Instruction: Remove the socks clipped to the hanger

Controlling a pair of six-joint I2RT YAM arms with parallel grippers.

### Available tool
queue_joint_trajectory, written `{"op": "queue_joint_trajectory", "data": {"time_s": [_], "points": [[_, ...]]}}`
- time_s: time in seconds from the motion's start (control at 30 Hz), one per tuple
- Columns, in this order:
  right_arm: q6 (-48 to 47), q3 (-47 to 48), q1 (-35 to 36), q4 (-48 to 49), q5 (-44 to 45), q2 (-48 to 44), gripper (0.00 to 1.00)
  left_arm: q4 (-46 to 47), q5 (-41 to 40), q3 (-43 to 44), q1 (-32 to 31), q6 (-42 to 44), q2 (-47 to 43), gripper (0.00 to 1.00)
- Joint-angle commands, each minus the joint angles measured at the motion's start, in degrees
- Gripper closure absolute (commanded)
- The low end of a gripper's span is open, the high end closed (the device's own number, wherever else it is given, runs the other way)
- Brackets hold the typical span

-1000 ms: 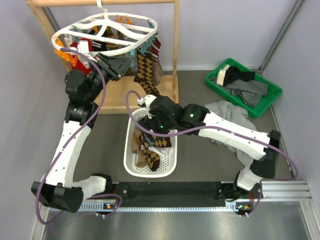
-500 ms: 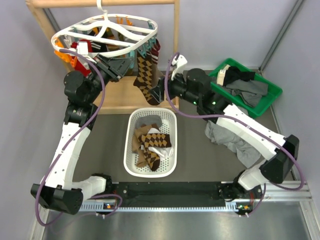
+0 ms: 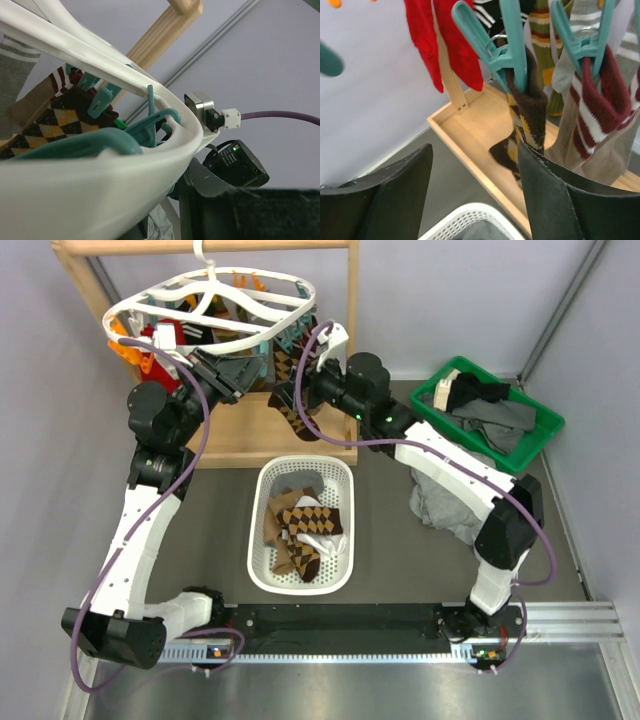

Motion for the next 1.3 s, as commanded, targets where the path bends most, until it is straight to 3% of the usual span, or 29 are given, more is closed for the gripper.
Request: {"op": "queue_joint_trajectory", "data": {"time_s": [0.0,0.2,0.73,1.27], "points": [[-1.4,4.2,-0.4,4.3,3.6,1.1,0.31,-2.1,0.1,-0.8,0.5,-1.4,0.4,0.79],[-1.7,2.3,-0.5,4.9,8.0,-0.2,0.34,-3.0,0.0,0.2,0.5,-1.0,0.4,0.79],[-3.3,3.2,-0.6,2.0,7.7,-1.8,0.32,-4.6,-0.7,0.4,0.6,0.1,-0.3,0.78],[-5.4,3.9,-0.7,1.7,11.2,-2.9,0.25,-5.1,-1.2,0.6,0.6,0.6,-0.5,0.78]]}}
